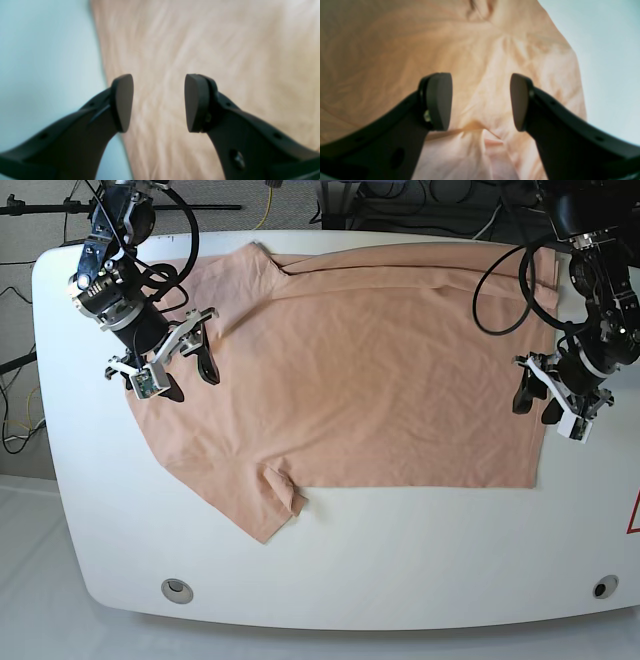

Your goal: Fold the T-shirt properly

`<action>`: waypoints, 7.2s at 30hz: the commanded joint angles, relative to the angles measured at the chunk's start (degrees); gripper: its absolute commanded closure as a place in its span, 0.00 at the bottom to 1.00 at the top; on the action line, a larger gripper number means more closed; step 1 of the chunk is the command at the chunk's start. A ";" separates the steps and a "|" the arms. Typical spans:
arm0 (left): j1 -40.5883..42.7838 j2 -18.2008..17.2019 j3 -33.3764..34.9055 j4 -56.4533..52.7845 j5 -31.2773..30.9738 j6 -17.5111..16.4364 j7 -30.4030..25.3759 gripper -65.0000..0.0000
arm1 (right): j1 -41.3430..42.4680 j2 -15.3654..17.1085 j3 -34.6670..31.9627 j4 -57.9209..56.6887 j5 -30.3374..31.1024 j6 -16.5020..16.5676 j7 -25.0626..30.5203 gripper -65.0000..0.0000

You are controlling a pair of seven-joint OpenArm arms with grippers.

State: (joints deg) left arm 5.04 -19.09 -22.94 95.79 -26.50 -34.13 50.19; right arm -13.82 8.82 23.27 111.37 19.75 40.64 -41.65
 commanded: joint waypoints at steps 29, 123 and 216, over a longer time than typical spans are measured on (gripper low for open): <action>-6.83 -3.63 -0.78 -5.28 -1.06 -0.21 -2.50 0.48 | 12.87 -1.13 -4.25 -6.54 -3.01 -0.64 -0.17 0.45; -27.25 -6.23 6.85 -44.41 12.64 1.75 -22.21 0.44 | 50.15 5.94 -16.50 -81.24 -15.58 -10.43 26.89 0.43; -29.79 -6.18 8.81 -48.96 15.81 2.82 -25.60 0.44 | 47.14 5.93 -16.03 -78.83 -15.70 -9.67 27.87 0.44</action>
State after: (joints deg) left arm -22.63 -24.23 -14.24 47.00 -10.79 -31.51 26.20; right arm 32.49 14.22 7.29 32.10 5.04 31.05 -12.19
